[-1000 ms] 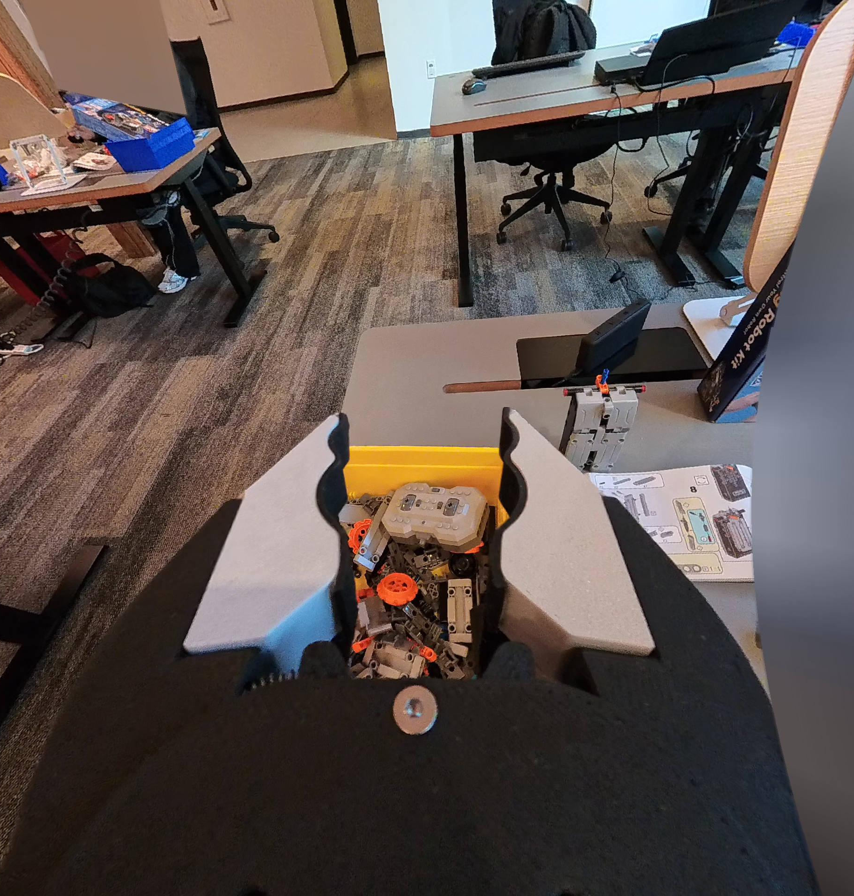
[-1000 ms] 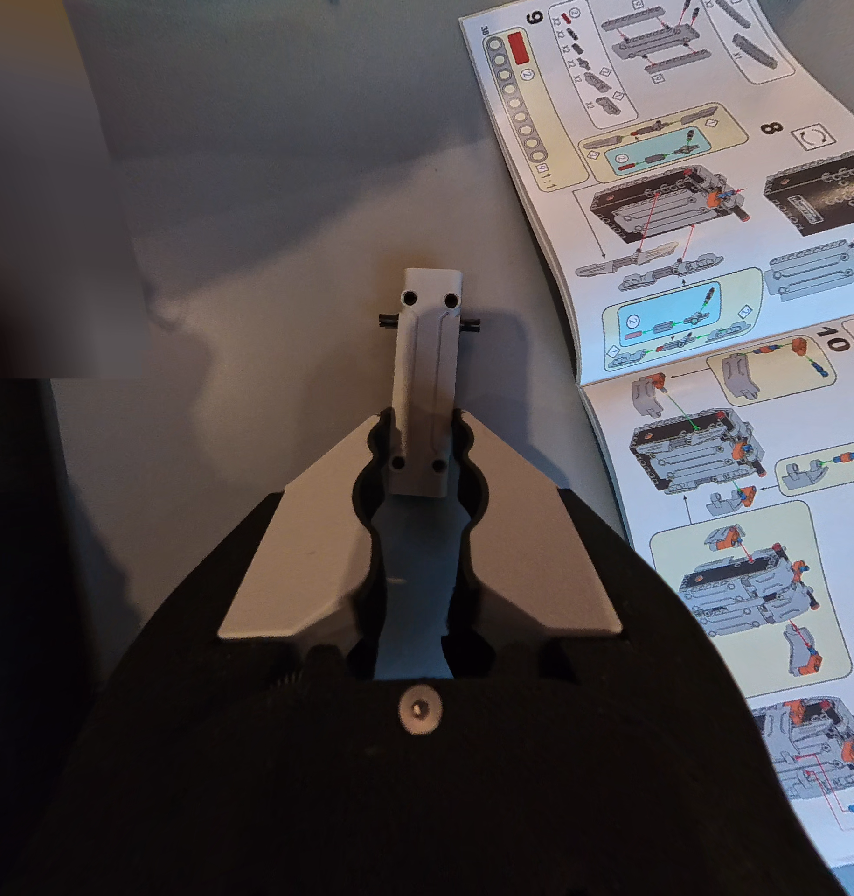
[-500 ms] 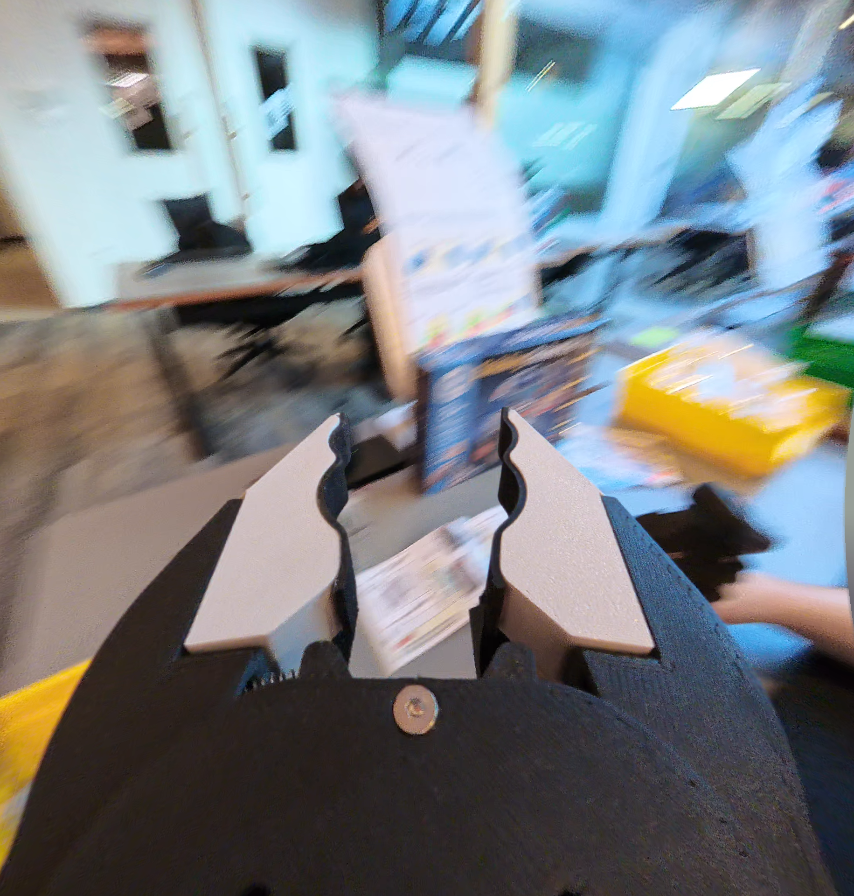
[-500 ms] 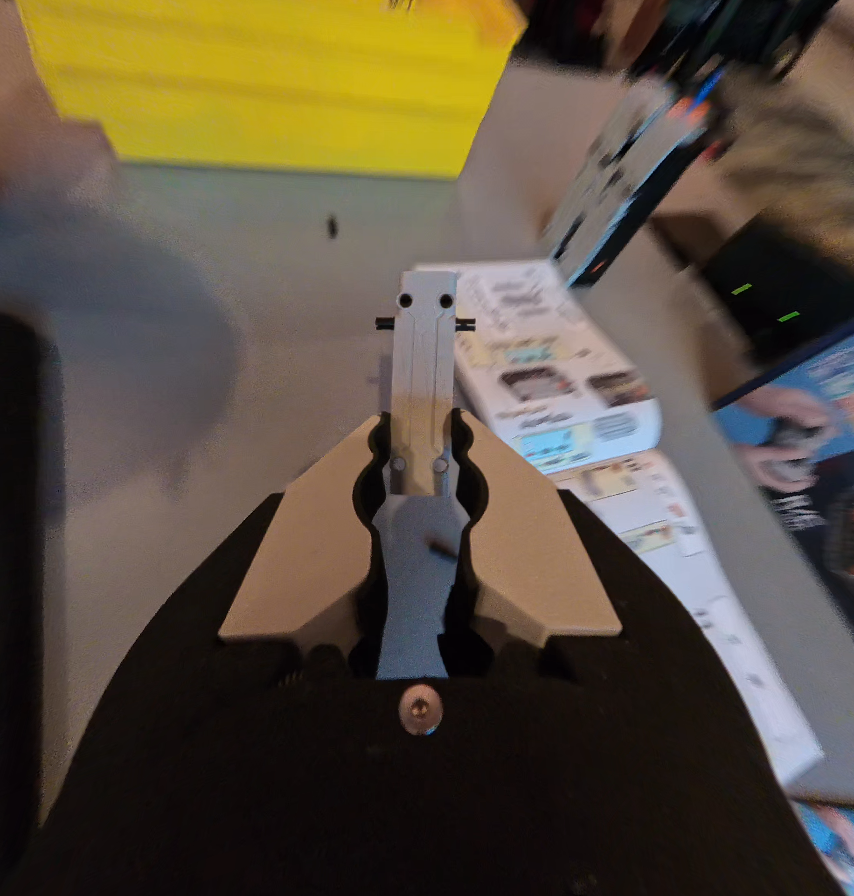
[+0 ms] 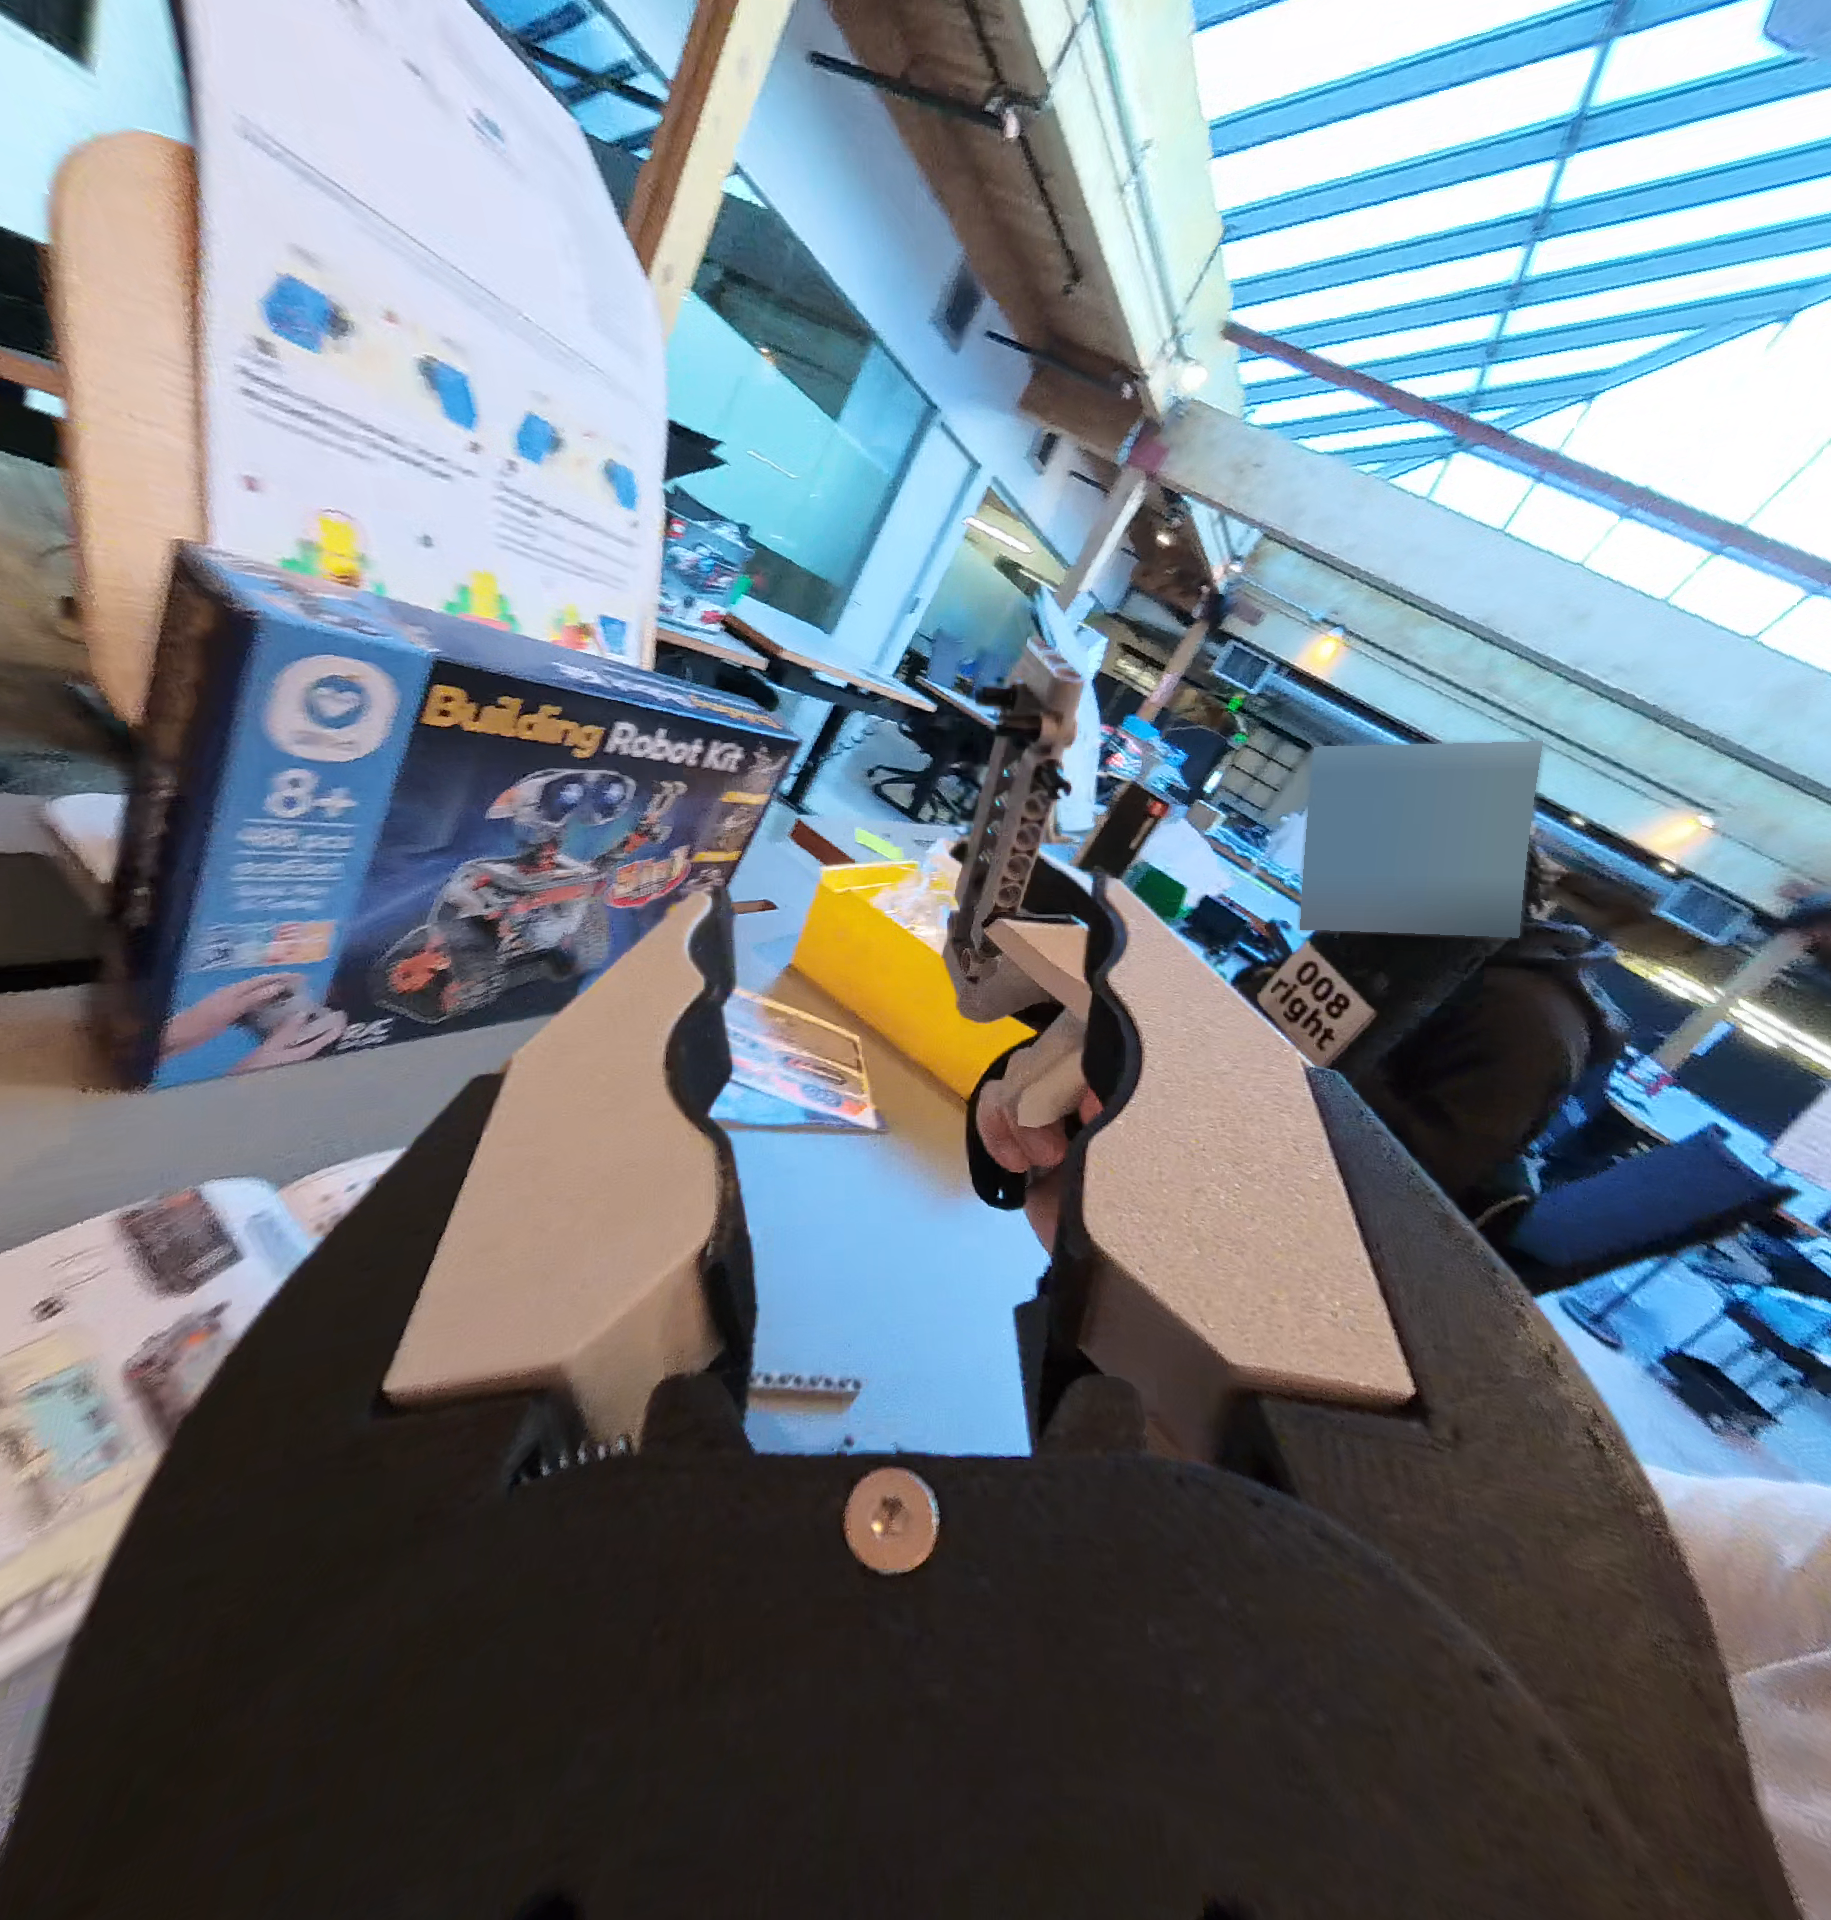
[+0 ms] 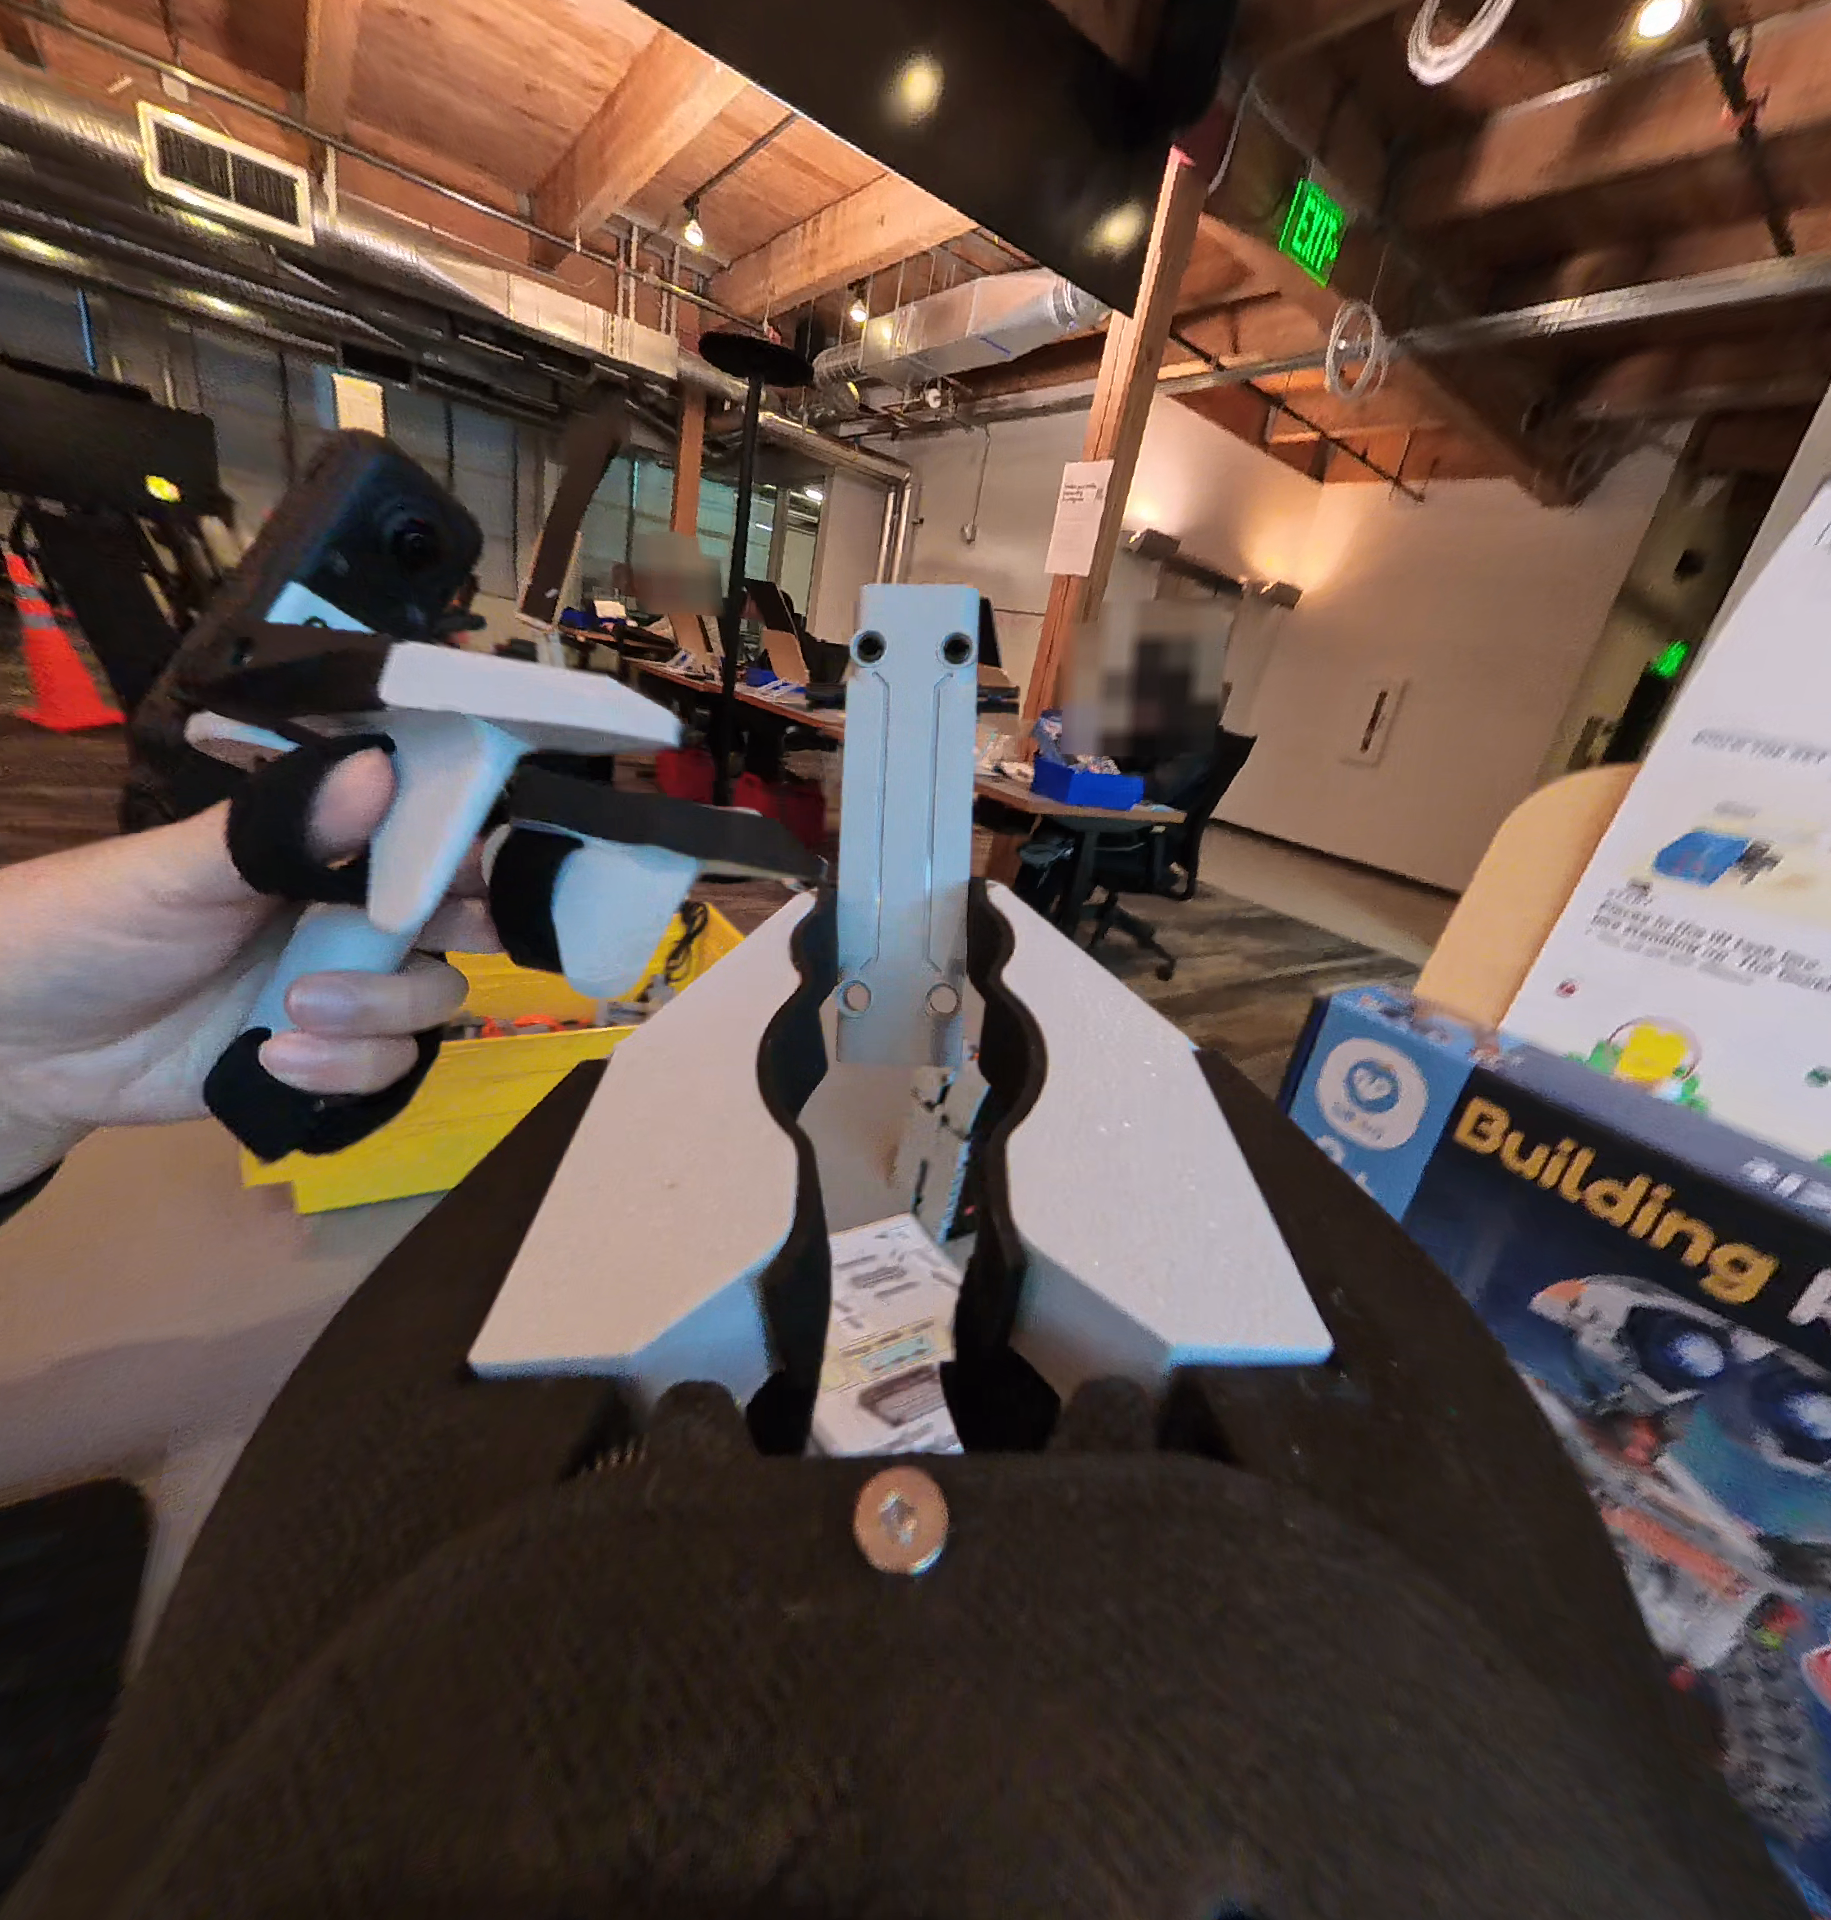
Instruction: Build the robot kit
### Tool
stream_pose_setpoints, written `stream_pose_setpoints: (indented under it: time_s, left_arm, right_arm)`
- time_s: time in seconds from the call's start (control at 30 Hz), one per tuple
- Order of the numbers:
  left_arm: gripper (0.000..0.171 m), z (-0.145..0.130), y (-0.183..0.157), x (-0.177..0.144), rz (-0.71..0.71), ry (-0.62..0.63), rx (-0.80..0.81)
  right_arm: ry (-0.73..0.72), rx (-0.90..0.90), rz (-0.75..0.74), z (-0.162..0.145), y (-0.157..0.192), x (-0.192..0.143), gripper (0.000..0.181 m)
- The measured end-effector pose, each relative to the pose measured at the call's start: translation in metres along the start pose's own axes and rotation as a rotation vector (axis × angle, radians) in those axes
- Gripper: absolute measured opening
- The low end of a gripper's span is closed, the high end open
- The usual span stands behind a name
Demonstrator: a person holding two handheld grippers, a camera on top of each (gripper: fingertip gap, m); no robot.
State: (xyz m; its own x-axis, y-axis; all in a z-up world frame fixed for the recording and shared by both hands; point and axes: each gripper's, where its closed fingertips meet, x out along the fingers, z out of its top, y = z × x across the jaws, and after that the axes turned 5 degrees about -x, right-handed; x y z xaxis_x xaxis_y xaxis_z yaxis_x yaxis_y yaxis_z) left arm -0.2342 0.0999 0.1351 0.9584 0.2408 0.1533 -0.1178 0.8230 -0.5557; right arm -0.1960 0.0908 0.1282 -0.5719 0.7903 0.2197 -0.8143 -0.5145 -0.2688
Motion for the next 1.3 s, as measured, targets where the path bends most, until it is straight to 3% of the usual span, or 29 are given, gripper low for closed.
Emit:
stream_pose_setpoints:
  time_s: [0.1, 0.23, 0.33, 0.4, 0.5, 0.57, 0.67, 0.73, 0.83, 0.9, 1.0, 1.03, 1.07, 1.13, 1.3]
  left_arm:
    - [0.054, -0.006, -0.009, 0.024, -0.056, 0.047, 0.03]
    - [0.008, 0.001, -0.026, 0.041, -0.139, 0.037, 0.113]
    - [0.005, 0.009, -0.03, 0.044, -0.176, 0.099, 0.131]
    - [0.004, 0.016, -0.033, 0.04, -0.229, 0.17, 0.118]
    - [0.004, 0.02, -0.035, 0.035, -0.255, 0.264, 0.143]
    - [0.004, 0.015, -0.035, 0.034, -0.258, 0.308, 0.167]
    - [0.004, -0.005, -0.036, 0.034, -0.307, 0.376, 0.166]
    - [0.005, -0.013, -0.025, 0.039, -0.301, 0.4, 0.172]
    - [0.004, -0.012, -0.019, 0.044, -0.319, 0.407, 0.123]
    - [0.004, -0.006, -0.016, 0.044, -0.335, 0.366, 0.096]
    - [0.036, 0.004, -0.013, 0.05, -0.33, 0.284, 0.057]
    - [0.037, -0.001, -0.01, 0.051, -0.315, 0.305, 0.071]
    - [0.035, -0.004, -0.009, 0.052, -0.315, 0.322, 0.083]
    - [0.009, -0.003, -0.017, 0.049, -0.379, 0.303, 0.088]
    - [0.005, 0.007, -0.03, 0.045, -0.48, 0.213, 0.115]
  right_arm:
    - [0.006, -0.111, -0.016, 0.009, 0.0, 0.005, 0.024]
    - [0.018, -0.231, -0.042, 0.014, 0.004, 0.011, 0.025]
    - [0.023, -0.302, 0.034, 0.021, 0.003, 0.014, 0.027]
    - [0.056, -0.167, 0.189, 0.026, 0.004, 0.013, 0.031]
    - [0.171, 0.191, 0.417, 0.017, 0.002, 0.008, 0.045]
    - [0.143, 0.375, 0.505, 0.015, 0.002, 0.005, 0.043]
    - [0.157, 0.493, 0.639, 0.001, 0.013, -0.001, 0.03]
    - [0.17, 0.5, 0.731, -0.005, 0.022, -0.007, 0.012]
    - [0.23, 0.498, 0.746, -0.022, 0.024, -0.004, 0.006]
    - [0.16, 0.517, 0.718, -0.017, 0.018, 0.002, 0.006]
    - [-0.001, 0.626, 0.67, 0.003, 0.006, 0.009, 0.006]
    - [-0.016, 0.617, 0.632, 0.003, 0.002, 0.011, 0.006]
    - [-0.024, 0.588, 0.596, 0.003, 0.0, 0.013, 0.006]
    - [-0.035, 0.557, 0.555, 0.006, -0.002, 0.014, 0.006]
    - [-0.019, 0.533, 0.529, 0.015, 0.005, 0.013, 0.006]
